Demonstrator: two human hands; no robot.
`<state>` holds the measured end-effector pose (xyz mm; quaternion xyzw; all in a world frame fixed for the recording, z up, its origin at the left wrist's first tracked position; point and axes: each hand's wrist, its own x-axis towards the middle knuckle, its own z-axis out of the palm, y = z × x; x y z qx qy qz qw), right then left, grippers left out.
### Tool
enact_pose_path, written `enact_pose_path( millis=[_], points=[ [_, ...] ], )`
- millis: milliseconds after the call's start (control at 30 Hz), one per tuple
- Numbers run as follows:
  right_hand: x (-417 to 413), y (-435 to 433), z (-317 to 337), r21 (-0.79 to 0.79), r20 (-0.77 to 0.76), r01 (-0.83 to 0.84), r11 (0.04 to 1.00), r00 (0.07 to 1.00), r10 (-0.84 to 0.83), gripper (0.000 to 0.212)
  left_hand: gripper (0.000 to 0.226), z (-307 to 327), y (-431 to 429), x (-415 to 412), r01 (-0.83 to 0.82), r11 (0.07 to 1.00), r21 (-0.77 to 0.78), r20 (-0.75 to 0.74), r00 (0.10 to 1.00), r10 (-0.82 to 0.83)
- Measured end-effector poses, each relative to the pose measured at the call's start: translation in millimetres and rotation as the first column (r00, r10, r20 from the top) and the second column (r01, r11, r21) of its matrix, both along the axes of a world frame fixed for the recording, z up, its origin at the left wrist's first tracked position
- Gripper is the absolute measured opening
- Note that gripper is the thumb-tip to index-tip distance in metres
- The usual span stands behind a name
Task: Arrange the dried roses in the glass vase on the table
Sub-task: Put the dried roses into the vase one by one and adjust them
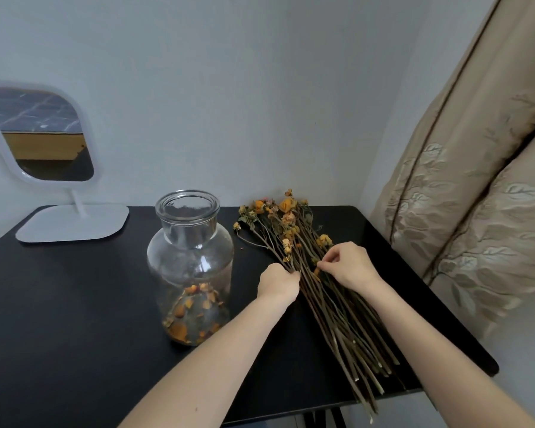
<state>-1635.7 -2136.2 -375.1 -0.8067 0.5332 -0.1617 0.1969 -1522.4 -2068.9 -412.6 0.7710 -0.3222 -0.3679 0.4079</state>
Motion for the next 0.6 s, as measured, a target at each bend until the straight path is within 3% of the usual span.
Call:
enact_pose_path(
  millis=[200,600],
  points=[
    [0,1,1,-0.068,0.089,-0.017,0.998,0.996,0.023,0.014,0.031,2,4,-3,-0.054,0.995,-0.081,-0.018,0.998,0.052],
    [3,3,30,-0.197,0.307,0.015,0.98,0.95,0.047,0.012,0.019,37,22,0,-0.004,0.952,-0.308,0.199,0.978,0.068]
  ],
)
